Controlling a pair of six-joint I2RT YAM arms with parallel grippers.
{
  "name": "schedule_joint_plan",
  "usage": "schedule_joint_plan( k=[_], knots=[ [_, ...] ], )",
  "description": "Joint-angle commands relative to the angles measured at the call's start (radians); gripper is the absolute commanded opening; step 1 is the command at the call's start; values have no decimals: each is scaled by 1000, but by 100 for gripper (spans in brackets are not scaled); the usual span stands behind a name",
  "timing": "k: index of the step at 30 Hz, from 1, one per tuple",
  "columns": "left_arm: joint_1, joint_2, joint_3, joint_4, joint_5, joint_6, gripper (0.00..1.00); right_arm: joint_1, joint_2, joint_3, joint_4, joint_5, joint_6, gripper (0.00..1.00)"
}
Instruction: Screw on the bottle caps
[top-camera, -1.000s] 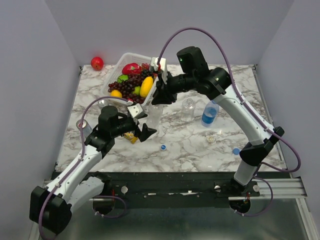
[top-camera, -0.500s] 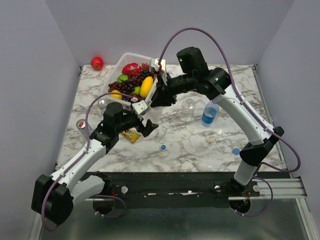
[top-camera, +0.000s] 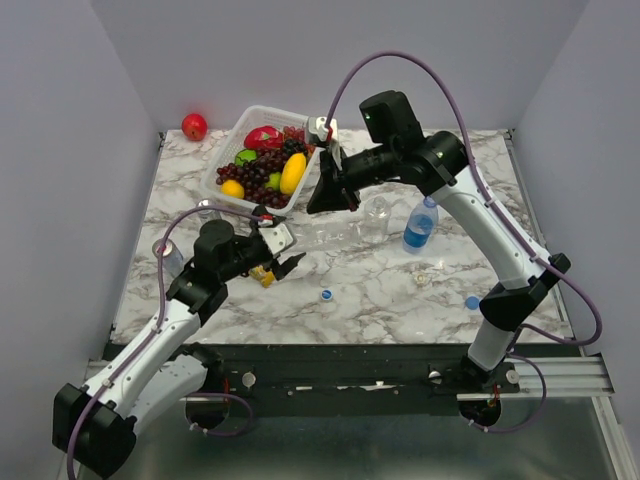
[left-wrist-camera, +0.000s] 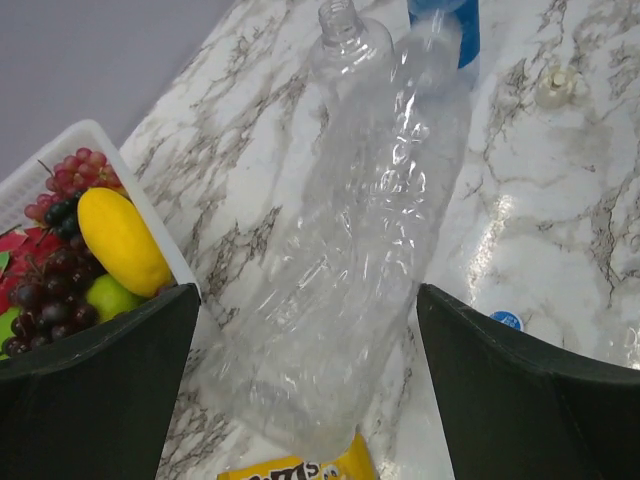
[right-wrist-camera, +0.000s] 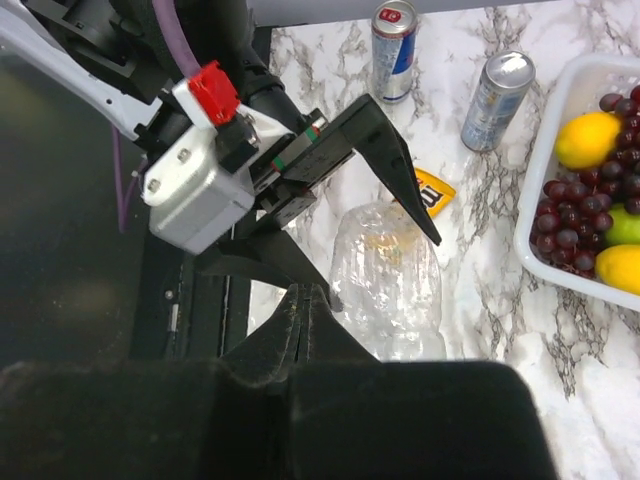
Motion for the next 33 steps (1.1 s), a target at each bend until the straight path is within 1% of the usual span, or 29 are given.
schedule_joint_plan(
  k=[1, 5, 6, 7, 8, 10, 11, 12, 14, 15, 16, 18, 19, 20, 22, 23, 24, 26, 27, 29, 30, 31, 33],
  knots=[
    [-5, 36, -19, 15, 47, 44, 99, -2, 16, 6, -28, -29, -4, 1],
    [-5, 95, -9, -16, 90, 1, 99, -2, 0, -29, -17, 32, 2, 0],
    [-5, 95, 1, -46, 102, -7, 99, -3, -9, -48, -17, 81, -6, 0],
    [-5, 89, 4, -115, 110, -1, 99, -3, -36, -69, -14, 111, -13, 0],
    [-5, 60, 4, -149, 117, 11, 99, -5, -50, -127, -13, 136, -33, 1],
    [-5, 14, -24, -218, 134, 47, 99, -21, -93, -187, -11, 171, -56, 1],
    [-5, -34, -33, -238, 134, 53, 99, -26, -102, -221, -8, 191, -64, 0],
    [-5, -56, -42, -259, 134, 57, 99, -32, -110, -271, 5, 239, -65, 5],
    [-5, -93, -38, -351, 134, 90, 99, -38, -119, -310, 7, 250, -107, 20],
    [-5, -98, -30, -387, 133, 103, 99, -40, -119, -337, 12, 262, -127, 32],
    [-5, -99, -28, -434, 108, 108, 99, -40, -119, -348, 21, 277, -140, 37],
    [-5, -76, -31, -439, 68, 81, 99, -46, -112, -355, 64, 325, -136, 48],
    [-5, -58, -27, -424, 58, 70, 99, -49, -104, -329, 68, 325, -127, 49],
    [-5, 3, -16, -416, 41, 47, 99, -57, -96, -307, 68, 322, -96, 51],
    [-5, 95, 60, -430, 32, 38, 99, -75, -86, -263, 88, 334, -53, 56],
    [-5, 197, 95, -439, -2, 12, 99, -78, -86, -252, 94, 346, -17, 58],
    [-5, 248, 164, -447, -36, -13, 99, -80, -93, -244, 108, 359, -4, 62],
    [-5, 369, 226, -467, -100, -80, 99, -80, -107, -235, 121, 411, 28, 68],
    [-5, 402, 284, -482, -128, -146, 99, -81, -118, -241, 136, 424, 36, 72],
    [-10, 451, 317, -493, -146, -230, 99, -80, -150, -258, 148, 463, 54, 77],
    [-16, 464, 347, -490, -183, -287, 99, -81, -162, -285, 163, 474, 57, 80],
    [-39, 476, 364, -500, -206, -373, 99, -81, -187, -301, 168, 492, 57, 82],
    [-68, 517, 418, -523, -324, -480, 99, -81, -211, -345, 182, 510, 53, 84]
  ],
)
